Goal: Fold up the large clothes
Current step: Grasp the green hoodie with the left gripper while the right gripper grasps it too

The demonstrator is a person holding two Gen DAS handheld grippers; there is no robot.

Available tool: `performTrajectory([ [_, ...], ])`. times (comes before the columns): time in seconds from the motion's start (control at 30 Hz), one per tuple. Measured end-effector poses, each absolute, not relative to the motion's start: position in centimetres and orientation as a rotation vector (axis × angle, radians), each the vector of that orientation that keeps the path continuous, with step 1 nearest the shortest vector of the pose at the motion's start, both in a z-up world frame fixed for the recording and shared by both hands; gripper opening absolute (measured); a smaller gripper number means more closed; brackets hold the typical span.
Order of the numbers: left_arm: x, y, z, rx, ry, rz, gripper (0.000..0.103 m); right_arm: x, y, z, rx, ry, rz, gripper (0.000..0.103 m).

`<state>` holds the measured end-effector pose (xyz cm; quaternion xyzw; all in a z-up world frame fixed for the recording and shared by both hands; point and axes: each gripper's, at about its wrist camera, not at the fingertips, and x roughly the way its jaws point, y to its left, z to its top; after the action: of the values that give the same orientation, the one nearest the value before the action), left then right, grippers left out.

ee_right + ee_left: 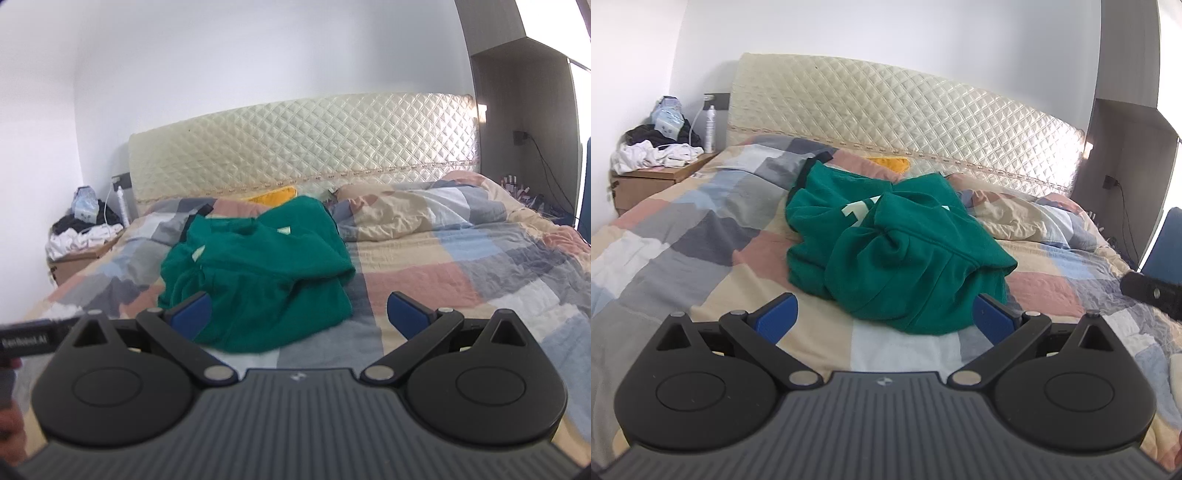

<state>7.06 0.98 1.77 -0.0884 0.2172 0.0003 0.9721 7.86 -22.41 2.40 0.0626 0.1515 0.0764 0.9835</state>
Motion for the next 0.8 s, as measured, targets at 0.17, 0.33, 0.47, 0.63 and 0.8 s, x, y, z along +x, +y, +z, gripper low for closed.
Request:
performTrajectory([
  [0.17,11.7,1.3,2.8,-0.186,0.447,0.008,0.102,11.9,-22.5,3.3,0.201,0.334,0.154,0.103],
  [0.33,18.4,2.4,1.5,-0.267,0.469,-0.001,0.102,18.1,-23.3,1.3,0.404,0.403,0.222,0.103],
  [0.47,22.9,3.6,-2.0,-0.351,0.520,-0.013,0.102,23.0,-23.5,-3.8,0.570,0.556,0.264,0.103],
  [0.63,26.7,4.1,-5.9,-0.334,0.496,-0.056,0.102,25.8,-23.9,-7.8,0.698,0.550,0.287,0.103],
  [0.8,30.4,4.7,-10.1,-0.293,0.514,-0.046,0.101,29.4,-23.4,-10.5,0.796,0.545,0.384,0.099],
])
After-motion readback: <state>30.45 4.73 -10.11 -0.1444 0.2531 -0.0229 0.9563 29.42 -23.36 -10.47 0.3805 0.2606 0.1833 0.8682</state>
